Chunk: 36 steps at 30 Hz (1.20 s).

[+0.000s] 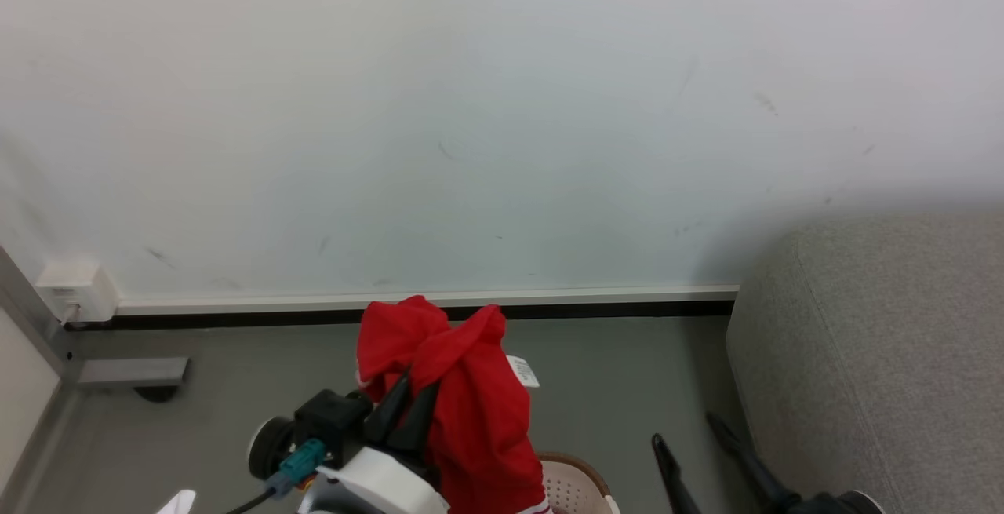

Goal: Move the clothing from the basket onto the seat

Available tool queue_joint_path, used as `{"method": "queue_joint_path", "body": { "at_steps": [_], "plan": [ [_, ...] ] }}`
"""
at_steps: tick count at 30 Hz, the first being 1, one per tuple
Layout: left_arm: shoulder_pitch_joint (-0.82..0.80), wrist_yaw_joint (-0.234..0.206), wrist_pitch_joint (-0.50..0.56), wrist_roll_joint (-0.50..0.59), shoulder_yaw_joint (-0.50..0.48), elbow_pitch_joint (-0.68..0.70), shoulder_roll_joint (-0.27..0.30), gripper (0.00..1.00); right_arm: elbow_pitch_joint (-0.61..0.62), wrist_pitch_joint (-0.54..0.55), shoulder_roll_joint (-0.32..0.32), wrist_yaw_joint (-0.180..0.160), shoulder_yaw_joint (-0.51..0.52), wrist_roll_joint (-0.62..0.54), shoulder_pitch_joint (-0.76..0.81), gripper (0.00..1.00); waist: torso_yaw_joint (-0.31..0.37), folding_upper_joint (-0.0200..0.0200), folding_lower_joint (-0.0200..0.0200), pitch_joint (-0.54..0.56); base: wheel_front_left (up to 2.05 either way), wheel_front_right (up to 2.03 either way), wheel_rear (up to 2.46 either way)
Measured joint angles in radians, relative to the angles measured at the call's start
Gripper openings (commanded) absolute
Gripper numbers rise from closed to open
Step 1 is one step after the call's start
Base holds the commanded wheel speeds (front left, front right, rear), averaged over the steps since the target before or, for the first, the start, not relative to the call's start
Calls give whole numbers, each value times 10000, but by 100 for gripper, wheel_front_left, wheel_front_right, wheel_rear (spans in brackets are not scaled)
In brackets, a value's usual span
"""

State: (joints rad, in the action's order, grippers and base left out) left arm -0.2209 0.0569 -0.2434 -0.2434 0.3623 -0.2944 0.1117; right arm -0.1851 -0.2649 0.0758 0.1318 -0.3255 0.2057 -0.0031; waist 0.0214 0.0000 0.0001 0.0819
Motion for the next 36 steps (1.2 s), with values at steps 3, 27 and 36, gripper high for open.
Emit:
{"method": "queue_joint_path", "body": {
  "at_steps": [3, 27, 36],
  "plan": [
    [-168, 56, 150, 50, 295, 171, -96, 0, 69, 0, 56, 0, -917, 313, -261, 100, 59, 0, 0, -4, 0, 0, 0],
    [-757, 675, 1026, -1001, 3434, 1607, -232, 0, -717, 0, 245, 0, -2422, 1083, -1392, 100, 452, 0, 0, 39, 0, 0, 0],
    [-808, 704, 1195, -1597, 3831, 1824, 54, 0, -825, 0, 384, 0, -2602, 1371, -1476, 0, 737, 0, 0, 86, 0, 0, 0]
  ]
}}
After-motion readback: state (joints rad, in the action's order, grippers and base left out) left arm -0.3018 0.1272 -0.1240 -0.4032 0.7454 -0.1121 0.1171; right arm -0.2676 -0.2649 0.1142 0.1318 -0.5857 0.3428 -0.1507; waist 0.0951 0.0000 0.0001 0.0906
